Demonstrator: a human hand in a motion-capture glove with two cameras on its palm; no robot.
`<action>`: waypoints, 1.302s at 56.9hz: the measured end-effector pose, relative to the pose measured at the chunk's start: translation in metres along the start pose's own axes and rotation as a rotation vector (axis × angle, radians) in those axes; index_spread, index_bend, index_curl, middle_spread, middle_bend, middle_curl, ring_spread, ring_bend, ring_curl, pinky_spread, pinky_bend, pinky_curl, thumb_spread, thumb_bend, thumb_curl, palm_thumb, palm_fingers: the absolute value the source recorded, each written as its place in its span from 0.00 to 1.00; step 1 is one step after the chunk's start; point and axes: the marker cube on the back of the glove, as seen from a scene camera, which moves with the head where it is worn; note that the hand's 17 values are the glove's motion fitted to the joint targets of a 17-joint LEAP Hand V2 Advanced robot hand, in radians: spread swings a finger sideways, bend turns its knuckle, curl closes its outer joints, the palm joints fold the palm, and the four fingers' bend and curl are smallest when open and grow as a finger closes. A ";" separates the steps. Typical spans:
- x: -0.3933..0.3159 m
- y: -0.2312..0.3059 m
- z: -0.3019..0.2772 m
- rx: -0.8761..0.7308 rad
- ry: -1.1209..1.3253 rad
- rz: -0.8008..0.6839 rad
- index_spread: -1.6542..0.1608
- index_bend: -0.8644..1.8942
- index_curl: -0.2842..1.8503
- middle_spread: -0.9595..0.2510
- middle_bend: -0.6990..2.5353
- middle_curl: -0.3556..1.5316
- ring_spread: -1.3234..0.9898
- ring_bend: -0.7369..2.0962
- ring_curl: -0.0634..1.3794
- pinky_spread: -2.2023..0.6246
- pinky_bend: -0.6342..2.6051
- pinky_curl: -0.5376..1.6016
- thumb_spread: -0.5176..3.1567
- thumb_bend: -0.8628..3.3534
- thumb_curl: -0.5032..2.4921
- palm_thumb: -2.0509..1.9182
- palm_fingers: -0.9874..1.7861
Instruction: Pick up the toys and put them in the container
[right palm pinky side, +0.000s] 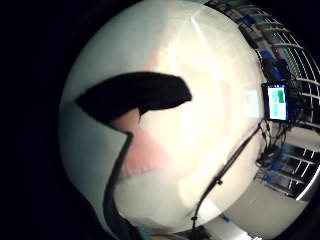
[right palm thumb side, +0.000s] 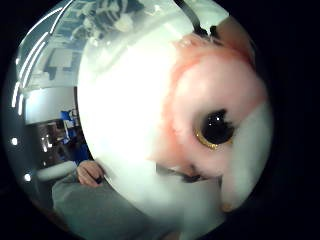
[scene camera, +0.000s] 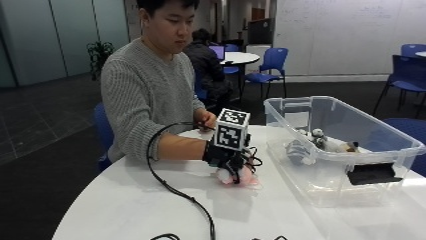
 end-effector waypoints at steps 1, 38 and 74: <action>0.001 0.000 -0.002 0.001 -0.013 -0.002 0.68 0.39 0.32 0.58 0.41 0.46 0.43 0.47 0.38 0.72 0.52 0.38 0.46 0.24 0.34 0.64 0.57; -0.045 -0.126 -0.262 0.333 -0.144 0.065 0.66 0.39 0.42 0.52 0.41 0.57 0.35 0.54 0.48 0.68 0.54 0.42 0.36 0.21 0.44 0.66 0.57; -0.102 -0.248 -0.190 0.005 0.041 0.083 0.65 0.38 0.44 0.53 0.33 0.57 0.40 0.44 0.45 0.74 0.59 0.44 0.44 0.19 0.43 0.60 0.35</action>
